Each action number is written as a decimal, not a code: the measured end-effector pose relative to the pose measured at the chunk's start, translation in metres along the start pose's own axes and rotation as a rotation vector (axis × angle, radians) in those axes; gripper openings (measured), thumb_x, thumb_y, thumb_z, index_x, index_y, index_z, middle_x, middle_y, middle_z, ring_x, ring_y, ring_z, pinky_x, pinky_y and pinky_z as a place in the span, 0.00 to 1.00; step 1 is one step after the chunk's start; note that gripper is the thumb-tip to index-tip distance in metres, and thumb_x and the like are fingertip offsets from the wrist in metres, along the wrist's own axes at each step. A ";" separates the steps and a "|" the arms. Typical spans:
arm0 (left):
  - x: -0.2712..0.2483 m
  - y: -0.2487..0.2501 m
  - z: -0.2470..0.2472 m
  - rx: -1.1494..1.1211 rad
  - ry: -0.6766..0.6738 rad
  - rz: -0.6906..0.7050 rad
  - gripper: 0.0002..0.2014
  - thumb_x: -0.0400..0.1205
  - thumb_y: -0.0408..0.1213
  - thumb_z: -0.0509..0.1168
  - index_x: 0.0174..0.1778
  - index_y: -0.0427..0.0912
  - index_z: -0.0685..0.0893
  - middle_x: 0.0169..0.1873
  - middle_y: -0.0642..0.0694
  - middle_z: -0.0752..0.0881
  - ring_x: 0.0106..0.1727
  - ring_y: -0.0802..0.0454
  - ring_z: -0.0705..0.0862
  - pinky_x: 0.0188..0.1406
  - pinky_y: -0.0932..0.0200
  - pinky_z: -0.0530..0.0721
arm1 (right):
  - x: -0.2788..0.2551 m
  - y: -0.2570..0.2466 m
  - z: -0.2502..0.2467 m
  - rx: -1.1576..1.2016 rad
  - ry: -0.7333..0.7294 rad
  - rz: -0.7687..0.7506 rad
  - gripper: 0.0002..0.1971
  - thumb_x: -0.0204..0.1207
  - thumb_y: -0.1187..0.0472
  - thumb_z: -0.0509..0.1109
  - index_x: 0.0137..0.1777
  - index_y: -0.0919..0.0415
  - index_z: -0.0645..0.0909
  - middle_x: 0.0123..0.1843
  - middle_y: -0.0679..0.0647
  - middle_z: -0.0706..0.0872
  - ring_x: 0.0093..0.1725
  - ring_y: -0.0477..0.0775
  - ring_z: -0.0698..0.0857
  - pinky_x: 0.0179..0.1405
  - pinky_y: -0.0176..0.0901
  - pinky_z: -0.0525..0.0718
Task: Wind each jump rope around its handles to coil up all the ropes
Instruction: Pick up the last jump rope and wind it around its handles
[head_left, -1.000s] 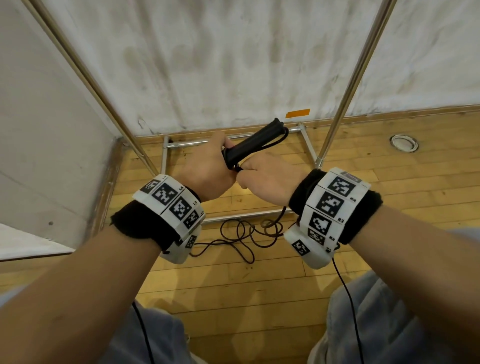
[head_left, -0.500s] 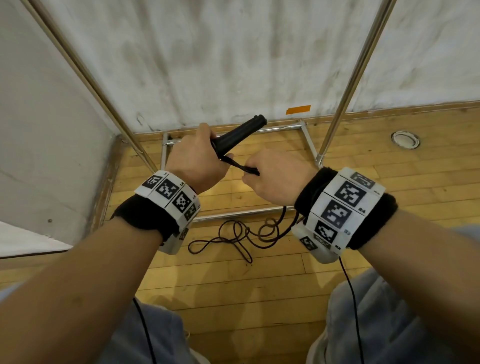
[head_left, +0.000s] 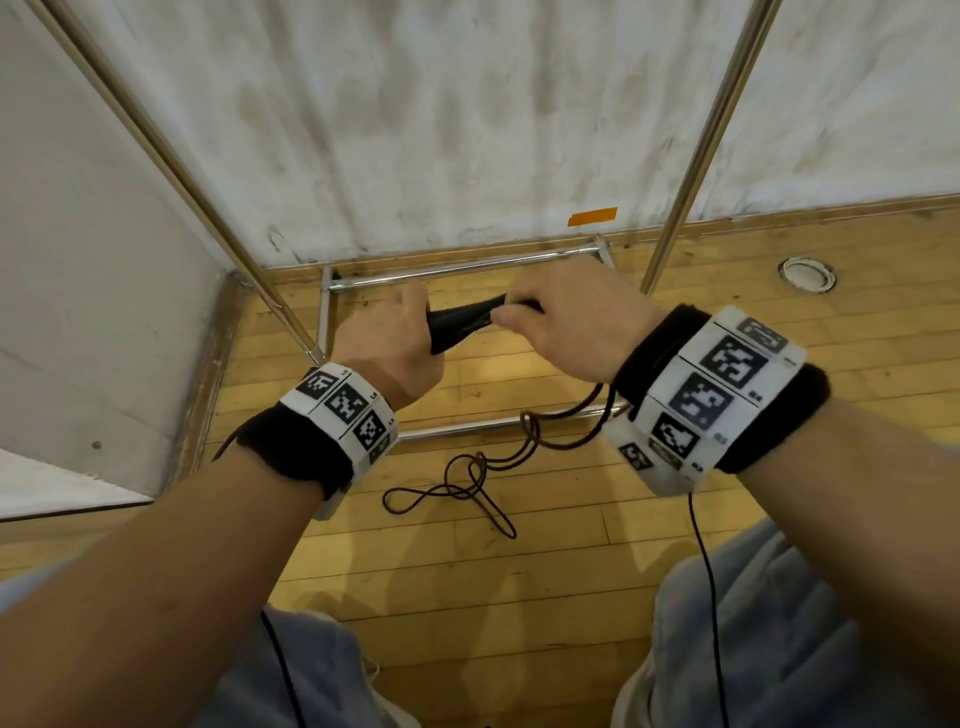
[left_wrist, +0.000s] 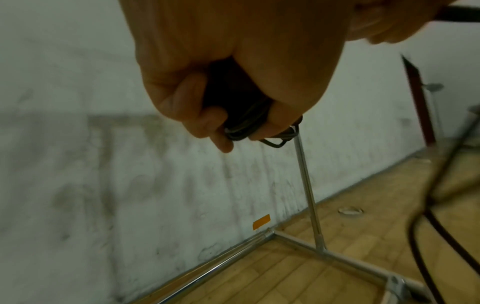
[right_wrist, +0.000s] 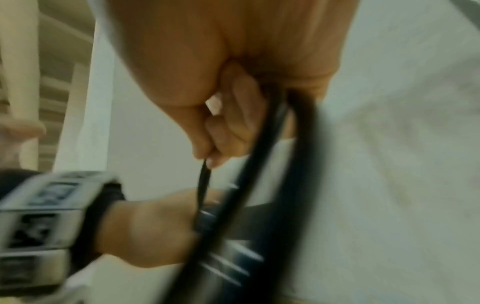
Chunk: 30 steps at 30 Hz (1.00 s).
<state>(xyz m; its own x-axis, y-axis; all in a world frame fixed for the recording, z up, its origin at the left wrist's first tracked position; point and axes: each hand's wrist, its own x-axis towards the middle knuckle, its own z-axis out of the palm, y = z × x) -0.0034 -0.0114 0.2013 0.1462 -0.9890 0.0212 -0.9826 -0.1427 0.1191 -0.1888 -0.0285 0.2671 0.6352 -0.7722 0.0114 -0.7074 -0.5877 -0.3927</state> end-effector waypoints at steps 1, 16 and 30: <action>-0.002 0.002 0.002 0.017 -0.004 0.030 0.12 0.79 0.45 0.63 0.48 0.49 0.65 0.33 0.54 0.72 0.28 0.52 0.72 0.25 0.58 0.67 | 0.003 0.004 0.000 0.005 0.039 0.009 0.14 0.83 0.49 0.58 0.39 0.51 0.80 0.30 0.46 0.77 0.28 0.45 0.74 0.25 0.37 0.64; -0.027 0.019 -0.030 -0.368 -0.039 0.357 0.14 0.73 0.37 0.69 0.46 0.53 0.70 0.31 0.56 0.77 0.34 0.52 0.78 0.32 0.54 0.76 | 0.021 0.053 -0.010 0.271 0.147 0.162 0.29 0.70 0.33 0.64 0.24 0.58 0.69 0.22 0.49 0.66 0.22 0.49 0.66 0.27 0.42 0.67; -0.036 0.040 -0.052 -0.916 0.067 0.226 0.21 0.70 0.29 0.70 0.42 0.57 0.66 0.33 0.52 0.80 0.27 0.63 0.78 0.23 0.69 0.74 | 0.027 0.027 0.029 0.421 0.077 0.188 0.11 0.83 0.65 0.60 0.40 0.65 0.80 0.40 0.66 0.82 0.41 0.59 0.81 0.45 0.51 0.77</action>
<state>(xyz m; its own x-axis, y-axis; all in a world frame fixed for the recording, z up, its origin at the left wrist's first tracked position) -0.0417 0.0209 0.2566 -0.0025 -0.9812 0.1930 -0.5198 0.1662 0.8380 -0.1817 -0.0582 0.2298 0.4720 -0.8810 -0.0333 -0.6102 -0.2992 -0.7336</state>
